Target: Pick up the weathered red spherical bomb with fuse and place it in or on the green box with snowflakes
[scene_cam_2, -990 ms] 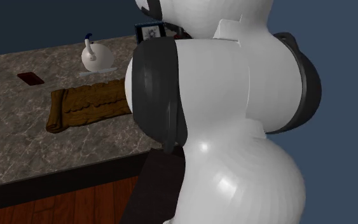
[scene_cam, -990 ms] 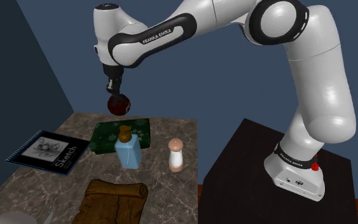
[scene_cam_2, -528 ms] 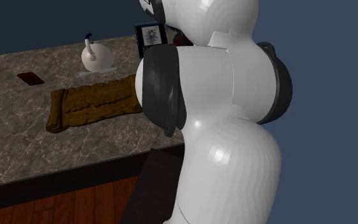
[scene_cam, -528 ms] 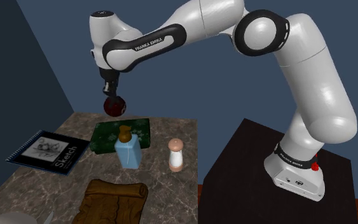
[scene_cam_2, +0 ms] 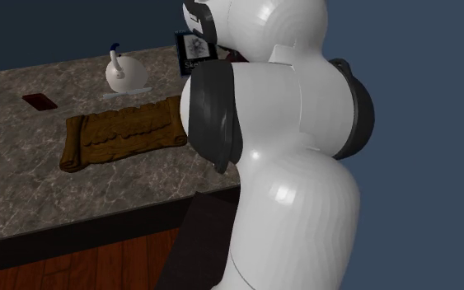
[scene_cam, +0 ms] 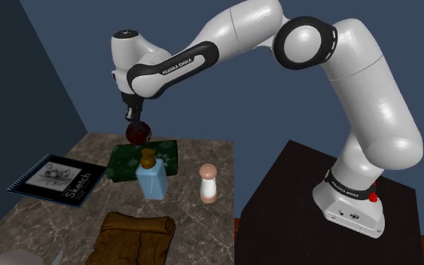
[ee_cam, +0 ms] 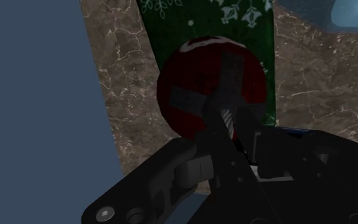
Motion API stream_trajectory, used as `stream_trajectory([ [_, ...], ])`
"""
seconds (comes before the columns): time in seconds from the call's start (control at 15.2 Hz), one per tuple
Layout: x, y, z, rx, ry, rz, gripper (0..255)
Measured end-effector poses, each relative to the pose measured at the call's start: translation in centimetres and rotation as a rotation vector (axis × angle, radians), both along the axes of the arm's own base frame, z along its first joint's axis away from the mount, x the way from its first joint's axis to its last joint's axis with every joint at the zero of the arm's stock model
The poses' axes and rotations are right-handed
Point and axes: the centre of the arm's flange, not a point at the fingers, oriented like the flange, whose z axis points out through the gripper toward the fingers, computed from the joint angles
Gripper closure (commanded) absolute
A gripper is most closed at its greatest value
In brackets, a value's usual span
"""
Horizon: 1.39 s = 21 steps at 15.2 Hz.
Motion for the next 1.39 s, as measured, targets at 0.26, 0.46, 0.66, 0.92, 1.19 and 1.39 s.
stream_trajectory([
  [0.26,0.0,0.0,-2.1,0.000,0.000,0.000,255],
  [0.46,0.1,0.0,-3.7,0.000,0.000,0.000,255],
  [0.66,0.0,0.1,-5.3,0.000,0.000,0.000,255],
  [0.92,0.0,0.0,-5.8,0.000,0.000,0.000,255],
  [1.19,0.0,0.0,-5.8,0.000,-0.001,0.000,0],
  [1.39,0.0,0.0,-5.8,0.001,-0.001,0.000,0],
])
